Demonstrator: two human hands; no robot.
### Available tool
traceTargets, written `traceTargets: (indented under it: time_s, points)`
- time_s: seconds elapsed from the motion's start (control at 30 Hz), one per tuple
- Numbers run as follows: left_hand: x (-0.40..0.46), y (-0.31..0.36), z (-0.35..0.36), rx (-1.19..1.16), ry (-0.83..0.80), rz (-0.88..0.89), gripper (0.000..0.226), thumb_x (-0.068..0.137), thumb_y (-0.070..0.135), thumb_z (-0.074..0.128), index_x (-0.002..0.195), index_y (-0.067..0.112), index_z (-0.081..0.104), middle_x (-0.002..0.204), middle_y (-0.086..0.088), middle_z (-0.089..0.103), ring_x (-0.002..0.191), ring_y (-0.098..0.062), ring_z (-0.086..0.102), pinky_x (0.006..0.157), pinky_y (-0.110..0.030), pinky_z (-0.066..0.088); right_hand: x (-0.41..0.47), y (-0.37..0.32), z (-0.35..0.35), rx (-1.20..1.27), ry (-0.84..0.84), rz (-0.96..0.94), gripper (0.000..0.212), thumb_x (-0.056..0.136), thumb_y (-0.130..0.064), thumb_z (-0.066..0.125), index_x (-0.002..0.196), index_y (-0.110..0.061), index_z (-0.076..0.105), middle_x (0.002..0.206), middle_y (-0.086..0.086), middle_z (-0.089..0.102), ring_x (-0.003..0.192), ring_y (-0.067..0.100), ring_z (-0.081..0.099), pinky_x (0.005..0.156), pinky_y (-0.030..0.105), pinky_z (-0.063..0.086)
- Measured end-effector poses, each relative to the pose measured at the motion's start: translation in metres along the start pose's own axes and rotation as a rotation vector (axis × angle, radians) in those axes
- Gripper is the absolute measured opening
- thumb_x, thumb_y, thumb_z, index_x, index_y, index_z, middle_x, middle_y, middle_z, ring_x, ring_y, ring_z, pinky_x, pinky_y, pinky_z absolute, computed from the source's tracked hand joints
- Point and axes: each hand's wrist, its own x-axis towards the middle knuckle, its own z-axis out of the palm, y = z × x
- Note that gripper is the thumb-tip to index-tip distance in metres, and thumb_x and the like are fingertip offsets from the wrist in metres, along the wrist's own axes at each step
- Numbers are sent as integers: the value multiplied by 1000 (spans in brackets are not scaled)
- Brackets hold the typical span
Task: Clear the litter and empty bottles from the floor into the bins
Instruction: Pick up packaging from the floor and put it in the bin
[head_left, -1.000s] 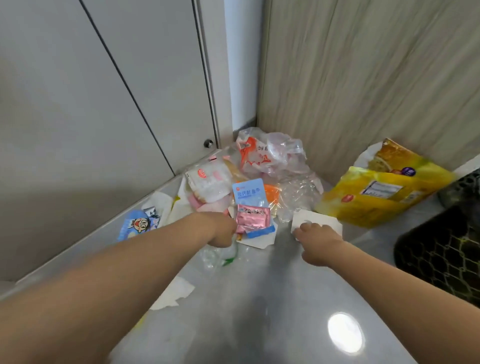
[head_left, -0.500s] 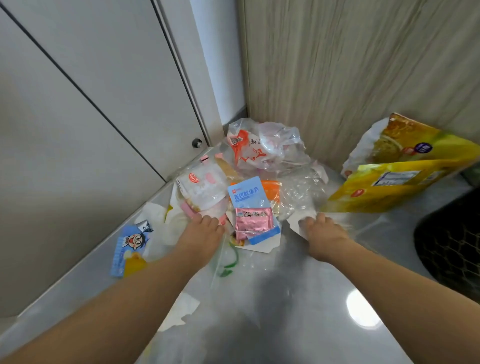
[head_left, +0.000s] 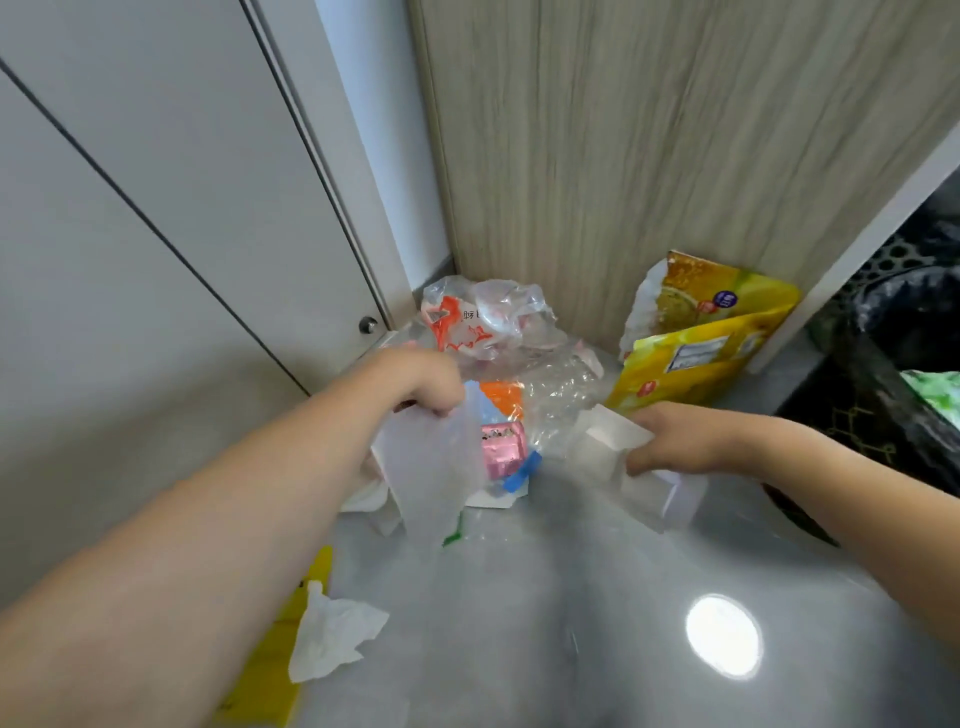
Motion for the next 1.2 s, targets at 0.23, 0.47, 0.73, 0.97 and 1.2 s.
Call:
traceTargets:
  time_s: [0.23,0.47,0.73,0.97,1.2]
  points:
    - [-62,79,-57,-772,223,313,29,87,-5,49,93,17,65,58,-6,52,38,-17,41,35,-17,26,-126,13,-116,183,-9,109,32,72,-19,71,104,-19,65,98,5,73,94,24,69,81,37,55]
    - [-100,184,-86,-1061,543,624,34,93,-4,48,112,22,59,62,-3,70,32,-17,50,29,-20,33,-190,101,-186,273,512,277,25,84,-13,66,109,-13,62,100,12,69,91,32,67,86,48,54]
    - [-104,300,-109,-805,848,684,30,93,10,43,96,36,57,88,11,68,63,-4,61,54,-31,50,-160,184,-135,89,372,452,42,84,-19,62,126,-16,60,129,5,61,115,28,58,99,42,47]
    - [-69,378,-114,-399,1094,820,20,96,11,38,108,21,51,81,2,62,68,-23,56,58,-42,48,-156,229,-129,216,474,488,22,82,-4,45,63,-13,48,66,4,46,63,21,39,57,27,32]
    - [4,428,-61,482,670,757,18,93,20,50,110,21,53,105,-2,56,96,-28,59,69,-39,48,-153,243,-127,225,516,633,27,93,-10,41,68,-10,50,82,13,62,65,25,52,68,30,45]
